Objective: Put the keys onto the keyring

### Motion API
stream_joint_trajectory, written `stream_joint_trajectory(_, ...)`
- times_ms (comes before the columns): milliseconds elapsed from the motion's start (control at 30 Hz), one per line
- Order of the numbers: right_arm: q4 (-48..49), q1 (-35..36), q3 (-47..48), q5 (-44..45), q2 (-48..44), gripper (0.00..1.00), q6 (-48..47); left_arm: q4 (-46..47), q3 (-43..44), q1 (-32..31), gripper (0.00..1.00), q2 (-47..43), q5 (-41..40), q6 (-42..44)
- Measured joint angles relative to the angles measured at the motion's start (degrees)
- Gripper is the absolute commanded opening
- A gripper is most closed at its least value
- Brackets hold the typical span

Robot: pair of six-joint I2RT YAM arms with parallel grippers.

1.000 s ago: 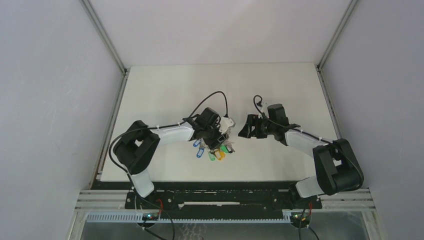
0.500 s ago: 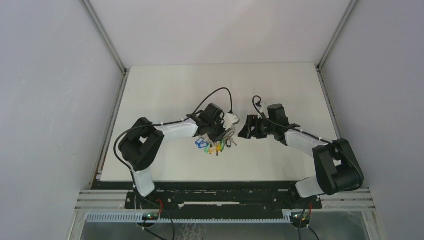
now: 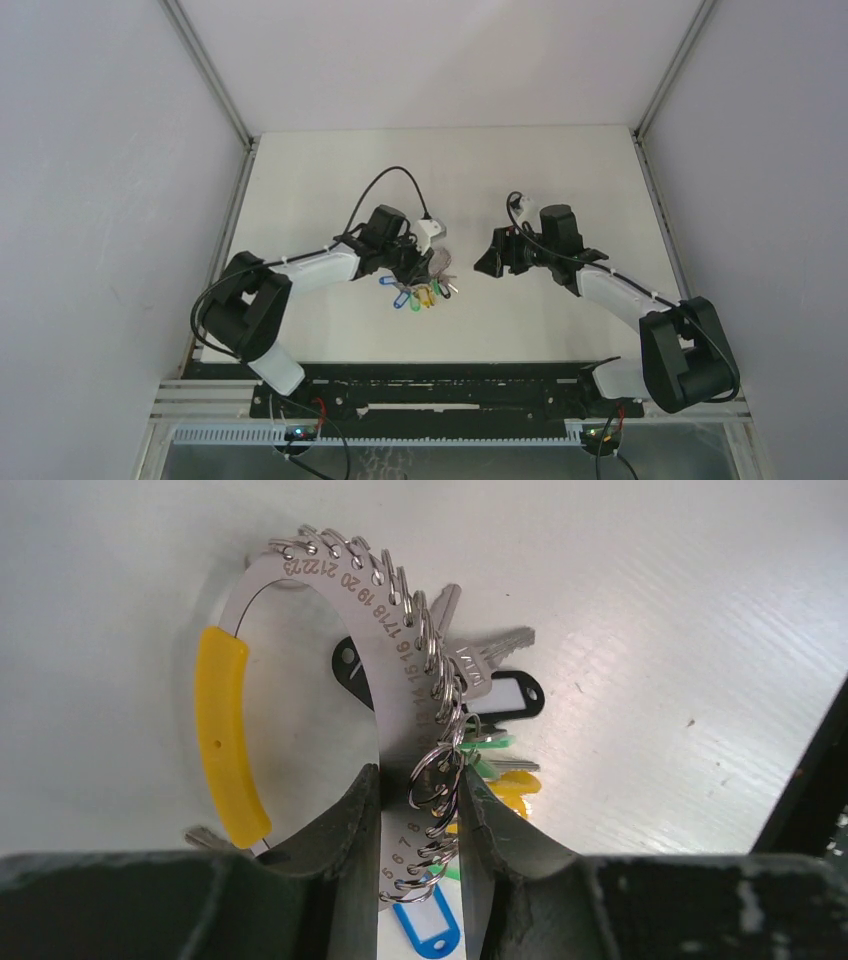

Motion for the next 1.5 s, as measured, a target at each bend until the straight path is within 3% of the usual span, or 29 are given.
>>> stream_joint_trajectory(333, 4.8, 1.8, 0.0, -5.9, 0.0, 0.65, -3.2, 7.8, -7.2, 4.2, 0.08, -5.8, 7.3, -4.7)
stream_joint_trajectory(667, 12.9, 5.5, 0.0, -7.4, 1.3, 0.49, -8.1, 17.2, -13.6, 6.2, 0.05, -13.5, 12.2, -6.2)
stream_joint_trajectory(1000, 20.9, 8.2, -2.8, -8.2, 1.3, 0.37, -11.2, 29.9, -18.3, 9.4, 0.05, -15.8, 18.4, -13.5)
stream_joint_trajectory(1233, 23.6, 10.2, -2.9, -8.5, 0.8, 0.38, -13.8, 36.6, -20.7, 9.7, 0.05, -19.6, 21.8, -17.2)
stream_joint_trajectory(1500, 22.4, 11.8, -2.9, -8.9, -5.8, 0.42, -23.0, 45.0, -22.2, 9.7, 0.05, -22.3, 25.4, -22.1)
